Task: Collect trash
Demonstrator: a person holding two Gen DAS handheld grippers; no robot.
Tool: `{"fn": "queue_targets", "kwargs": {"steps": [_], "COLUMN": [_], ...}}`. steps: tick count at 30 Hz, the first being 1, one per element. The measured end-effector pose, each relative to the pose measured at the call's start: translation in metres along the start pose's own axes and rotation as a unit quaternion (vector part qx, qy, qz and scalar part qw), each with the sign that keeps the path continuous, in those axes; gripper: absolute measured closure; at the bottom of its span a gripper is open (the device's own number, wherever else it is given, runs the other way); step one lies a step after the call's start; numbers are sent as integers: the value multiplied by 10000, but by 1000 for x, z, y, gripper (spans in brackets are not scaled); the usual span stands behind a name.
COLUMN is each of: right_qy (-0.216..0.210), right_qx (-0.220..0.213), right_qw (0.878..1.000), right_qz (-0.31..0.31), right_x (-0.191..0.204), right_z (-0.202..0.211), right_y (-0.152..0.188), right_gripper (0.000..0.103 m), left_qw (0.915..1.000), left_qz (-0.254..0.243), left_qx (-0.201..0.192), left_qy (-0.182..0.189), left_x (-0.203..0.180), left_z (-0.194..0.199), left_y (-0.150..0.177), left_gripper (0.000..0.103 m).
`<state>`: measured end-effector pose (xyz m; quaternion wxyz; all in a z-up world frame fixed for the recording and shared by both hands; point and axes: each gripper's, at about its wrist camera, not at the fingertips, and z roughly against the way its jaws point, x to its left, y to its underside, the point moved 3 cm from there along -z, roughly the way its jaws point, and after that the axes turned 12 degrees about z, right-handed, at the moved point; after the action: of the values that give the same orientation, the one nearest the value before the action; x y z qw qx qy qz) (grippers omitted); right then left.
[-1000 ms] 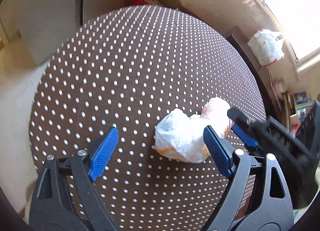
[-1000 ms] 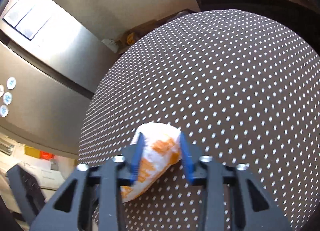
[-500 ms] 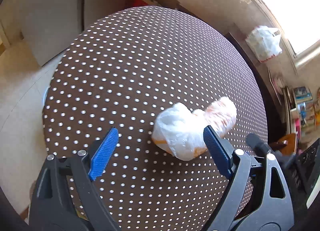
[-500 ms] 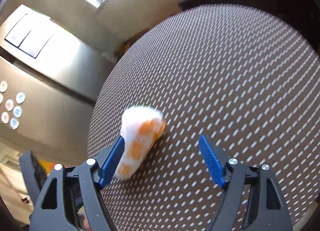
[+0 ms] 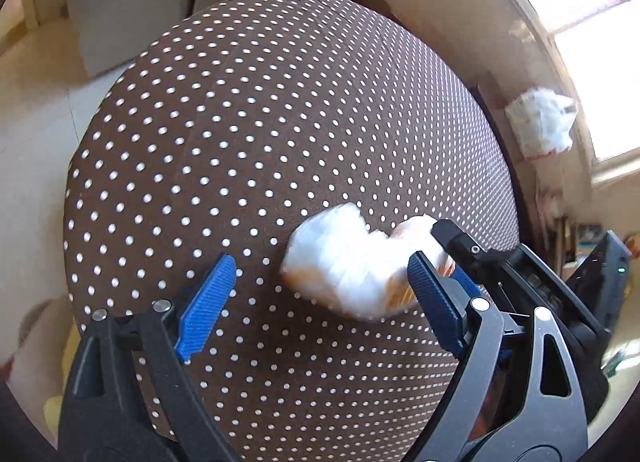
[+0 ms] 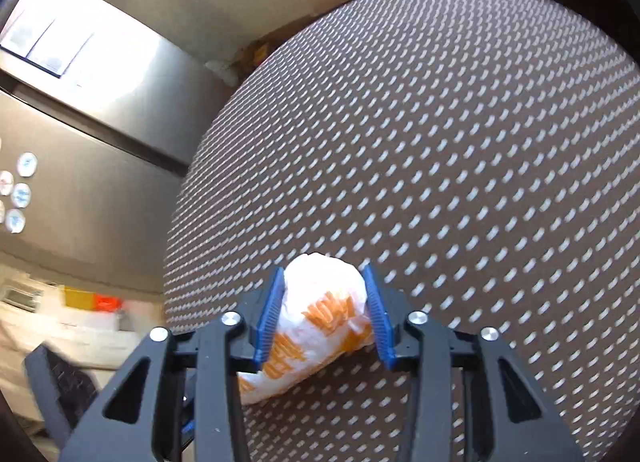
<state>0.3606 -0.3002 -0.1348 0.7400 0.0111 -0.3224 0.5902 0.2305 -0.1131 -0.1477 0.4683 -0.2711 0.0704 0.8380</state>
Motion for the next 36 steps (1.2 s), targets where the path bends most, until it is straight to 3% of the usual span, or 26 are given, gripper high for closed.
{"fn": "queue_targets", "kwargs": {"steps": [5, 6, 7, 8, 9, 10, 12, 14, 15, 16, 20, 24, 27, 29, 31, 33, 36], "right_qy": [-59, -67, -70, -96, -119, -156, -85, 8, 34, 74, 55, -9, 3, 48, -4, -32, -123], "right_qx": [-219, -272, -365, -415, -426, -456, -601, -752, -781, -813, -762, -678, -634, -617, -536, -468, -448], "right_qw": [9995, 9991, 9983, 9978, 9977, 9976, 9969, 9960, 9959, 9958, 9966, 9973, 9978, 9980, 9985, 9989, 9989], "right_qz": [-223, -322, -450, -513, -517, -489, -505, -485, -452, -414, -296, -295, -201, -115, -65, 10, -85], "right_x": [-8, -12, -15, -21, -26, -25, -31, -35, -37, -39, -53, -64, -60, -52, -50, -43, -36], "right_z": [12, 16, 21, 27, 35, 38, 51, 57, 61, 66, 78, 85, 80, 85, 87, 84, 90], "right_y": [24, 30, 37, 43, 50, 58, 69, 73, 77, 81, 90, 118, 141, 159, 169, 179, 199], "right_gripper": [67, 67, 67, 67, 67, 65, 61, 41, 36, 34, 33, 29, 27, 27, 27, 27, 27], "left_qw": [9999, 9995, 9978, 9957, 9941, 9915, 9897, 9883, 9870, 9856, 9775, 9694, 9731, 9727, 9669, 9588, 9520], "left_qz": [-114, -299, -633, -872, -1036, -1260, -1351, -1396, -1459, -1556, -2088, -2331, -2102, -2155, -2280, -2442, -2799], "left_qx": [47, 86, 129, 238, 242, 298, 480, 576, 600, 564, -44, 484, 748, 587, 807, 1011, 751], "left_qy": [-47, -102, -171, -206, -227, -157, 46, 202, 299, 353, 296, 597, 576, 621, 811, 1044, 981], "left_x": [-13, -15, -19, -24, -28, -30, -27, -23, -20, -15, 5, 16, 23, 22, 20, 13, 11], "left_z": [-5, -6, -6, -9, -10, -10, -7, -1, 4, 11, 45, 46, 32, 33, 31, 31, 37], "left_y": [0, 2, 7, 13, 17, 24, 29, 30, 30, 30, 40, 55, 60, 64, 73, 79, 88], "left_gripper": [16, 22, 46, 58, 61, 73, 73, 69, 53, 29, 26, 21, 19, 20, 51, 60, 68]}}
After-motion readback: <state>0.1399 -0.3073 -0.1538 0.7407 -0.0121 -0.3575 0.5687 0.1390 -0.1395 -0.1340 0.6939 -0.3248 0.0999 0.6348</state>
